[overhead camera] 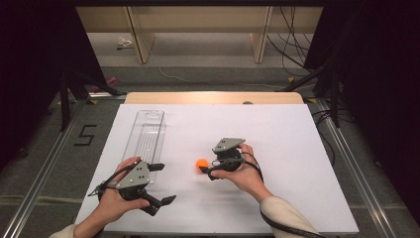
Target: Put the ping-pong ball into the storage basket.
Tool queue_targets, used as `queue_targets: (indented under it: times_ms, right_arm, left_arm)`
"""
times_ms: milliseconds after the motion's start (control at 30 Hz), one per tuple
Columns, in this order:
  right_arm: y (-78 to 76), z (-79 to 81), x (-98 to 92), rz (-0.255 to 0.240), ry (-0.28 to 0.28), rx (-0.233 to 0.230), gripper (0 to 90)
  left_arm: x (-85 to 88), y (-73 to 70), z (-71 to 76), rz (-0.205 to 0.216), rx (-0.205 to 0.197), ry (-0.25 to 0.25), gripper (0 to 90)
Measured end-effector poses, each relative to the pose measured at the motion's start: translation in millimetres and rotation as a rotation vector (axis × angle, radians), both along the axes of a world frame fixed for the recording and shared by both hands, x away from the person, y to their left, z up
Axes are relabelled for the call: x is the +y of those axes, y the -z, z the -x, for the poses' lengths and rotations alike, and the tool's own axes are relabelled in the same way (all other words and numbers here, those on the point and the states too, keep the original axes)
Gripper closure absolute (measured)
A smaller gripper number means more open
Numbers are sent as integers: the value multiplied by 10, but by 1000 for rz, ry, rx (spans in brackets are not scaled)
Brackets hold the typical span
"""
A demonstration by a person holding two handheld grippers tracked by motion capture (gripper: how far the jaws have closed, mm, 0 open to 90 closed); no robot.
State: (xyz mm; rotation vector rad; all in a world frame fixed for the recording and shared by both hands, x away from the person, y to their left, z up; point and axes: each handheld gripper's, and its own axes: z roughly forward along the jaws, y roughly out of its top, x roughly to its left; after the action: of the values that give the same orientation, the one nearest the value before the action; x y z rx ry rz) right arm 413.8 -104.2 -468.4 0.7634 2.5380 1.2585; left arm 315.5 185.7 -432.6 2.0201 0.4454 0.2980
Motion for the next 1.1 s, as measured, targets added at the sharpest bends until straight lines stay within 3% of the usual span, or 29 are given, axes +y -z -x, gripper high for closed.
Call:
queue_targets:
  times_ms: [1100]
  right_arm:
    - [204, -85, 223, 65, -13, 34, 222]
  left_arm:
    - [1, -2, 3, -1, 0, 4, 0]
